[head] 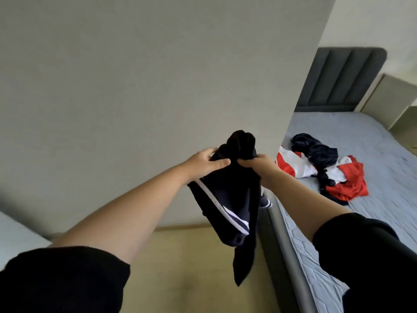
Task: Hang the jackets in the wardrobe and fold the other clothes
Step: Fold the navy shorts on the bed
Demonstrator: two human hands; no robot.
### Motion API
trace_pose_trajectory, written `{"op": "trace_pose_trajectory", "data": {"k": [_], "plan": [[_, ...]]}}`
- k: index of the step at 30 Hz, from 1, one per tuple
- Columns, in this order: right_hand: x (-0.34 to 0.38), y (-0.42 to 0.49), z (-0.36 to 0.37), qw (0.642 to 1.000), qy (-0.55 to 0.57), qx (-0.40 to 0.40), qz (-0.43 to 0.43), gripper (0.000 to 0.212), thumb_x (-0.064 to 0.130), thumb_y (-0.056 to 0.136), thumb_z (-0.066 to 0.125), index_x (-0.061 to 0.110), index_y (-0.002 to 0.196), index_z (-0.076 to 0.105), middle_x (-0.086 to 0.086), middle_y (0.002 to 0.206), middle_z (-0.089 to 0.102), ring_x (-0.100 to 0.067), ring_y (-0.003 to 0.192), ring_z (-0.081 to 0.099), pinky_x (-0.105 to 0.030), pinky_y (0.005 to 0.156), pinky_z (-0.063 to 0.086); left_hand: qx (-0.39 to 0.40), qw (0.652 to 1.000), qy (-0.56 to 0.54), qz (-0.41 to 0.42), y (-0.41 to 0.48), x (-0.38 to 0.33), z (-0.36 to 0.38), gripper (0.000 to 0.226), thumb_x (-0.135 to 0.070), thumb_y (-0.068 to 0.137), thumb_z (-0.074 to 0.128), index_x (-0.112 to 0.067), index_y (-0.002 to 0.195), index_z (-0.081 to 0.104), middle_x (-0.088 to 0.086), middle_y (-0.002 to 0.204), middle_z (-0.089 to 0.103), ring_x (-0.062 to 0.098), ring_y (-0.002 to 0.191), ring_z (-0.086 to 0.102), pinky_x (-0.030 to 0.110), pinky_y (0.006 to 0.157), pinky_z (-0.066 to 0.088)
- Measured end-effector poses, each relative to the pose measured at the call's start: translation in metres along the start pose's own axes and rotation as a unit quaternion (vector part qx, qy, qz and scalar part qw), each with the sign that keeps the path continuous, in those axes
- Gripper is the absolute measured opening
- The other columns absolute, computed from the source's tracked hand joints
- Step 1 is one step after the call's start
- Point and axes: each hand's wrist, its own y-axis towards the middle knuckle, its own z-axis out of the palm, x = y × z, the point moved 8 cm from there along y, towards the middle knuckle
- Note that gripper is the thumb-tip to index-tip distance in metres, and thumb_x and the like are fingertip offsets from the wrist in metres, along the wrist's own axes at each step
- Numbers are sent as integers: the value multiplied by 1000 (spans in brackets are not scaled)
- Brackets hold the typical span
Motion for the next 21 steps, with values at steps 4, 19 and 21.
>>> {"op": "trace_pose_trajectory", "data": {"k": [4,19,21], "plan": [[35,-28,55,995,101,10,-15,9,3,81,69,3,88,63,-12,85,67,-26,78,66,-33,65,53,17,993,113,-20,-50,17,-33,82,-30,70,79,-29,137,33,-10,122,53,11,109,52,25,91,45],[98,-103,82,968,-34,231,-95,39,40,92,52,20,125,50,-3,128,54,-17,117,52,-36,96,40,-346,859,-371,-71,-132,-66,-123,11,1,80,51,-8,79,57,10,69,57,24,60,56,27,57,48],[89,-124,91,945,-63,308,-88,72,66,75,58,24,132,44,3,138,48,-12,122,48,-37,104,34,-363,843,-388,-86,-135,-67,-118,14,0,80,54,-7,92,59,12,80,58,27,72,58,31,68,48]]}}
